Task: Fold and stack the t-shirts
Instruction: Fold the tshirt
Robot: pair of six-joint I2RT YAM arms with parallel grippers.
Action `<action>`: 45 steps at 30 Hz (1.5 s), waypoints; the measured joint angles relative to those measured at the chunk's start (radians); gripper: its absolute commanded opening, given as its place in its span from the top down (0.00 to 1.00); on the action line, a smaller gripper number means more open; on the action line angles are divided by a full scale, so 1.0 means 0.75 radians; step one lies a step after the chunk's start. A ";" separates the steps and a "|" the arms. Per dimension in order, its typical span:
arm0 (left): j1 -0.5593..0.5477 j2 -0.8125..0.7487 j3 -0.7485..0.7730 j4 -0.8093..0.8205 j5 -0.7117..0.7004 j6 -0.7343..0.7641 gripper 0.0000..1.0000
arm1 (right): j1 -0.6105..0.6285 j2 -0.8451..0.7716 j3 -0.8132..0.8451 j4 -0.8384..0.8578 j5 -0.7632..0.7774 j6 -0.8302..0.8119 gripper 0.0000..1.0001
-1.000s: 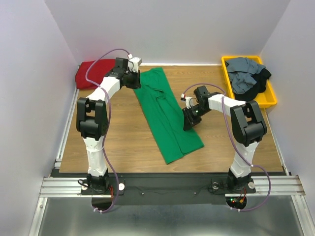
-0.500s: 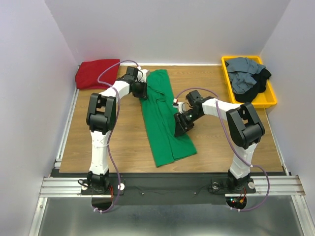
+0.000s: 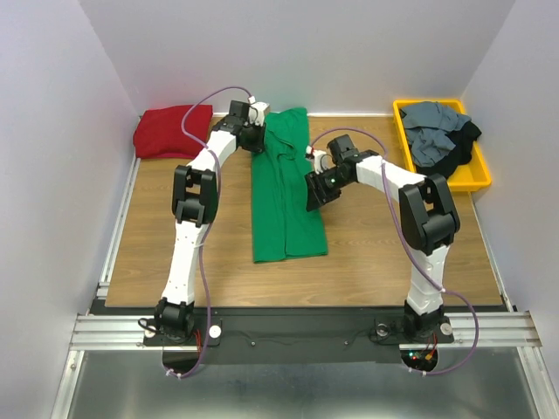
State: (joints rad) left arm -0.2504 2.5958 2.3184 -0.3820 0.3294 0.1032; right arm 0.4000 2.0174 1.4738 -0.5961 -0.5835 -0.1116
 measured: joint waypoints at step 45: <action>-0.158 -2.277 -2.280 -0.103 0.424 1.218 0.24 | 0.241 -0.886 -0.712 0.159 0.100 -0.505 0.28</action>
State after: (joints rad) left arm -0.3687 0.8879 0.6083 -0.4591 0.6472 1.0168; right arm 0.5804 1.3533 0.9401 -0.4770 -0.5087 -0.4900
